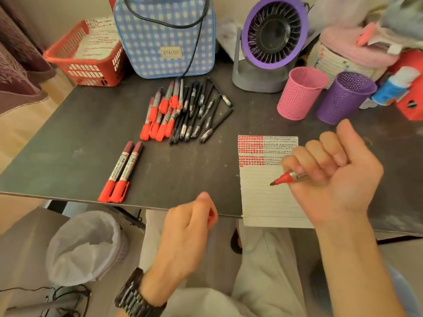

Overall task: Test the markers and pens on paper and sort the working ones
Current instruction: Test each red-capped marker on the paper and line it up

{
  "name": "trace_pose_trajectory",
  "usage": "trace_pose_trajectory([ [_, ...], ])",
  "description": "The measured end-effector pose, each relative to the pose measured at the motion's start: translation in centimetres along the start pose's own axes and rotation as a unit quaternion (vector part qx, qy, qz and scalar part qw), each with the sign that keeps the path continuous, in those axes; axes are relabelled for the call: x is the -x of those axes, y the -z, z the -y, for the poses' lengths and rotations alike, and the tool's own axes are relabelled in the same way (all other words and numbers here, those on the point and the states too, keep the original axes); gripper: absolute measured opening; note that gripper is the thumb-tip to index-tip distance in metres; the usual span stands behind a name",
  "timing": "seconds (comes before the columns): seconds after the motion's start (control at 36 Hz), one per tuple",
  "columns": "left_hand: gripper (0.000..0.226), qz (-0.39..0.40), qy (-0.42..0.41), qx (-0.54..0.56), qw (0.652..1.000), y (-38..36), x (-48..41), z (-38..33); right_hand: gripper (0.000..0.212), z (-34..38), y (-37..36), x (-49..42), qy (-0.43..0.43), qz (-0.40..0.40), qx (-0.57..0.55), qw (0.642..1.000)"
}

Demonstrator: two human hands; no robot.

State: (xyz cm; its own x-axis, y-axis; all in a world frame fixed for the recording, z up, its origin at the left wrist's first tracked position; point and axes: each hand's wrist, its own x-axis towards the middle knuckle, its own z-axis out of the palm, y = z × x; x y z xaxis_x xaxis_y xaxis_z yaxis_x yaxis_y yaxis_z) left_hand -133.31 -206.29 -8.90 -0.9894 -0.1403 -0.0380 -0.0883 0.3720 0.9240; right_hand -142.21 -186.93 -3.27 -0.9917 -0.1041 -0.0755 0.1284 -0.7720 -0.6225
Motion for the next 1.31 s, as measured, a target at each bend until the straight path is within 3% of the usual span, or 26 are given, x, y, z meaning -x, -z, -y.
trace_pose_trajectory([
  [0.14, 0.061, -0.033, -0.037, 0.045, 0.998, 0.9, -3.9, -0.3, 0.053, -0.1, 2.4, -2.3, -0.025, -0.054, 0.113, 0.992],
  [0.22, 0.048, -0.019, -0.062, -0.037, 0.997, 0.6, -6.5, -0.1, 0.063, -0.4, 3.3, -3.1, -0.044, -0.087, 0.225, 0.97],
  [0.31, 0.029, 0.002, -0.083, -0.117, 0.99, -0.5, -8.6, 0.7, 0.067, -0.4, 3.8, -3.6, -0.065, -0.098, 0.267, 0.956],
  [0.5, 0.032, 0.085, -0.14, -0.228, 0.96, -2.6, -11.3, 1.8, 0.028, -1.6, 3.8, -5.2, -0.023, -0.083, 0.388, 0.918],
  [0.61, 0.048, 0.086, -0.161, -0.258, 0.949, -3.0, -11.3, 2.7, 0.027, -2.8, 4.0, -6.3, 0.022, -0.071, 0.429, 0.9],
  [0.81, 0.038, 0.074, -0.172, -0.26, 0.947, -2.9, -11.2, 2.7, 0.03, -4.8, 4.6, -7.0, 0.06, -0.071, 0.476, 0.874],
  [0.89, 0.033, 0.071, -0.174, -0.254, 0.949, -3.0, -11.1, 2.5, 0.028, -6.0, 5.2, -6.6, 0.11, -0.069, 0.526, 0.84],
  [0.97, 0.028, 0.066, -0.173, -0.249, 0.951, -3.1, -11.2, 2.4, 0.03, -6.2, 5.3, -6.4, 0.146, -0.07, 0.53, 0.833],
  [1.14, 0.053, 0.066, -0.171, -0.24, 0.953, -3.1, -11.4, 2.2, 0.035, -6.3, 5.5, -6.6, 0.163, -0.076, 0.555, 0.812],
  [1.31, 0.048, 0.065, -0.161, -0.238, 0.956, -3.0, -11.3, 2.2, 0.033, -6.4, 5.4, -6.7, 0.164, -0.075, 0.579, 0.795],
])
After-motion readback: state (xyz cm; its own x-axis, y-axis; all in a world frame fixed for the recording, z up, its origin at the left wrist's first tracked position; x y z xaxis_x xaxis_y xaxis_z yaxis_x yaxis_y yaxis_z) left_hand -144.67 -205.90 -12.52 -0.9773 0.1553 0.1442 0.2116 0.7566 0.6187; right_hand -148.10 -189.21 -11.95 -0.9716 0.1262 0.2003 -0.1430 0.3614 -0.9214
